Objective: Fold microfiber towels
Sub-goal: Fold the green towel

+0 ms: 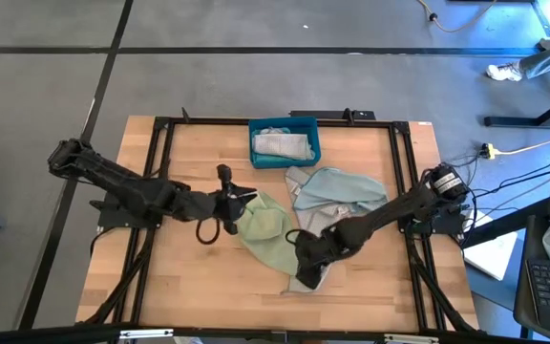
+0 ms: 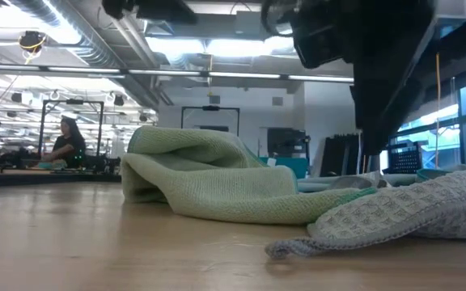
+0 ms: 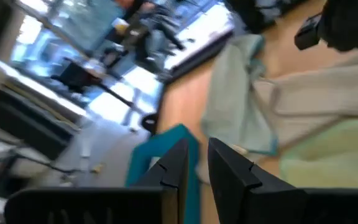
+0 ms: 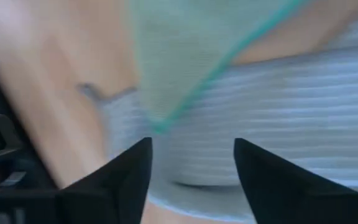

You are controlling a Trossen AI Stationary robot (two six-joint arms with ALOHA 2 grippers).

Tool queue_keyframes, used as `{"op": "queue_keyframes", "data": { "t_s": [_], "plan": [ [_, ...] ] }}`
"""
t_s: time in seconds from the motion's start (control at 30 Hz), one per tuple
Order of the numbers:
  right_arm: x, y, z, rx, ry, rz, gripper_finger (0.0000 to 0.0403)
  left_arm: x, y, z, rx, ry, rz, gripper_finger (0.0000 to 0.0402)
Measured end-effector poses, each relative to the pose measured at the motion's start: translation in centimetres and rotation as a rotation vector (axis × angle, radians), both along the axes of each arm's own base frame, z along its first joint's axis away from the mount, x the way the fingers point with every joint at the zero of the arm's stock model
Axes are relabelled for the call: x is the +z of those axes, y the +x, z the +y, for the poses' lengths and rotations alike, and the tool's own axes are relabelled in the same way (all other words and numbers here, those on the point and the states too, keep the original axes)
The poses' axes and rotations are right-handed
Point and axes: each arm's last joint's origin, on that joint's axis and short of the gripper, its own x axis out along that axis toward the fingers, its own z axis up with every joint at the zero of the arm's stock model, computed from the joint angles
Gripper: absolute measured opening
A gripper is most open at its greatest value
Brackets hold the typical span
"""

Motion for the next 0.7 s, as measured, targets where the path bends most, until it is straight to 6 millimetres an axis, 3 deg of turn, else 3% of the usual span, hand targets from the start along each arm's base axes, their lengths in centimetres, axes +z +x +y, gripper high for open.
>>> {"op": "queue_keyframes", "data": {
  "t_s": [0.13, 0.27, 0.4, 0.7],
  "plan": [
    [-1.1, 0.2, 1.1, -0.07, 0.121, -0.11, 0.0265, -0.8, 0.4, 1.6, -0.13, -0.167, 0.077, 0.0054],
    [-2.7, -0.3, 0.7, -0.138, 0.155, -0.123, 0.0282, -1.7, 0.4, 3.5, -0.207, -0.347, 0.165, 0.0055],
    [-4.1, -1.1, 0.3, -0.174, 0.151, -0.089, 0.0283, -2.6, 0.3, 5.2, -0.168, -0.419, 0.189, 0.0055],
    [-4.4, -0.8, 0.4, -0.174, 0.203, -0.179, 0.0271, -5.2, 0.3, 8.4, -0.231, -0.562, 0.146, 0.0055]
  ]
}}
